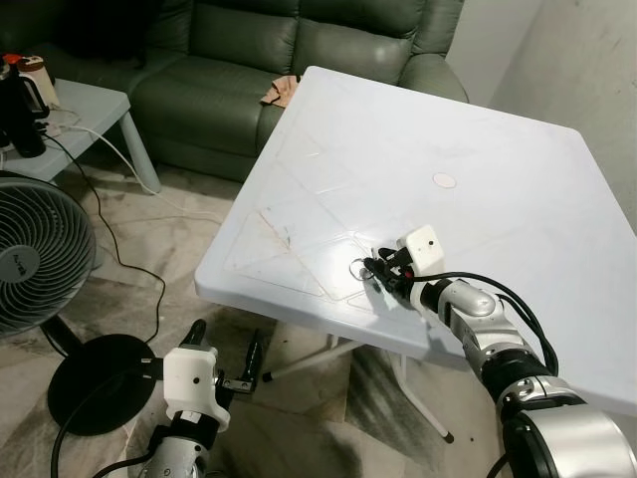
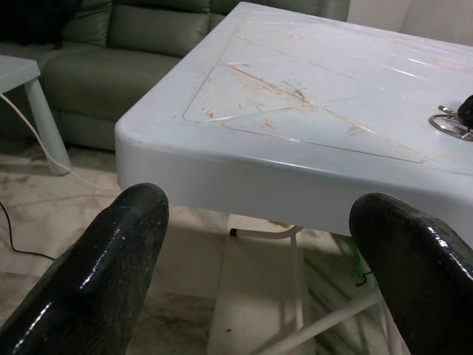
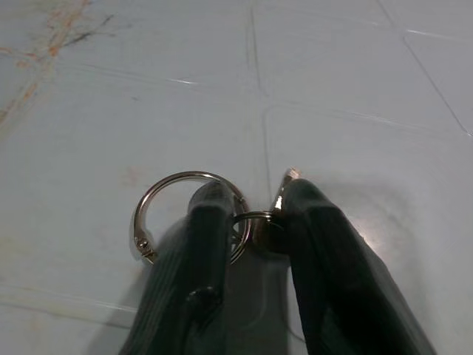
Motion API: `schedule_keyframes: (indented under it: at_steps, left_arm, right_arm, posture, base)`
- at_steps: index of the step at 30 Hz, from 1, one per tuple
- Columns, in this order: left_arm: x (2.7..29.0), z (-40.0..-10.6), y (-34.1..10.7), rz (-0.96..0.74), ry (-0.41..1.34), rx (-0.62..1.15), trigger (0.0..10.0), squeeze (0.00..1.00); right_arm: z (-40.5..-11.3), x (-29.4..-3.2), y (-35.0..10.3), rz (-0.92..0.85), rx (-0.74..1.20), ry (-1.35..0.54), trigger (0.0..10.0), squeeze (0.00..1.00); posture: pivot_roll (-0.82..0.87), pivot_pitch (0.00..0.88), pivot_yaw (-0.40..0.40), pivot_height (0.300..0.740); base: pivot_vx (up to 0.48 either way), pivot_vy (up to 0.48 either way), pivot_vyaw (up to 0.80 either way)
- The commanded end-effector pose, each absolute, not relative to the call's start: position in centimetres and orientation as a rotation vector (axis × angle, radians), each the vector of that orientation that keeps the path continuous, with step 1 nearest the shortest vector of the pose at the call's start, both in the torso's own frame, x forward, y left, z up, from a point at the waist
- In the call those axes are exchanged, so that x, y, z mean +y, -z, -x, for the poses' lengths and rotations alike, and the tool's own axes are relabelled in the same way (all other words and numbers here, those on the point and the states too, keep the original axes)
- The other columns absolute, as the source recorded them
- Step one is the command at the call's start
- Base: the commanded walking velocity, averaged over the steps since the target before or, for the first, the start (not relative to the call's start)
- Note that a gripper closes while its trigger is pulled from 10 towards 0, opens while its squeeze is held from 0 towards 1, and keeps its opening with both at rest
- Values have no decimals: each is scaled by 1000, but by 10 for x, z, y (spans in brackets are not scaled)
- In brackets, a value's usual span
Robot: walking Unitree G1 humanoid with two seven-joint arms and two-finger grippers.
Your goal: Hang keys on a hook
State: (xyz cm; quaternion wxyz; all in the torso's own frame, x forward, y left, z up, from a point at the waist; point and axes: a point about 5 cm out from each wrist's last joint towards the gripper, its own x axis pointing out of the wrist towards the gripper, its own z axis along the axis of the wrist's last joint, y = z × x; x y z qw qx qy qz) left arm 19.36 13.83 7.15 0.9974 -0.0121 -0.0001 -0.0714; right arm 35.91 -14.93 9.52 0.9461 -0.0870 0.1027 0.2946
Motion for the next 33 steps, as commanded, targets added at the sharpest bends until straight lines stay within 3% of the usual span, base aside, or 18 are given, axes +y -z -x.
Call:
schedule_keyframes:
  at_steps: [1,7,12,16,17,18,19,21,22,23,33]
  left_arm:
    - [138,-194,-75,24,143,-11,10000,0]
    - [138,-193,-76,23,142,-11,10000,0]
    - [138,-194,-76,25,140,-12,10000,0]
    - [138,-194,-76,23,140,-13,10000,0]
    - [139,-194,-76,23,139,-13,10000,0]
    - [139,-194,-76,23,139,-13,10000,0]
    - [139,-194,-76,22,138,-13,10000,0]
    - [139,-194,-76,23,138,-14,10000,0]
    - [139,-194,-76,23,137,-14,10000,0]
    - [139,-194,-76,23,137,-14,10000,0]
    - [138,-193,-76,24,138,-13,10000,0]
  right_arm:
    - [-362,-155,-100,186,206,-588,235,0]
    - [-362,-156,-100,186,204,-589,902,0]
    - [-362,-156,-100,187,202,-588,784,0]
    - [-363,-156,-101,190,201,-589,1647,0]
    - [-363,-156,-101,189,201,-592,2902,0]
    - [-363,-156,-101,188,201,-594,2902,0]
    - [-363,-156,-101,192,196,-590,9647,0]
    - [-363,-156,-102,198,190,-583,9647,0]
    - [-364,-157,-102,144,199,-571,10000,118]
    - [-364,-157,-103,127,187,-576,10000,1000]
    - [-364,-159,-110,94,144,-614,10000,1000]
  posture:
    - [44,128,-128,740]
    - [45,127,-128,740]
    - [46,127,-129,740]
    - [47,126,-129,740]
    - [47,126,-129,740]
    - [47,126,-129,740]
    - [47,126,-129,740]
    - [47,126,-129,740]
    - [48,124,-130,740]
    - [49,125,-129,740]
    - [47,126,-129,740]
  base:
    - [0,0,0]
    - [0,0,0]
    - [0,0,0]
    - [0,0,0]
    - [0,0,0]
    - [0,0,0]
    - [0,0,0]
    - [0,0,0]
    - [0,0,0]
    - [0,0,0]
    - [0,0,0]
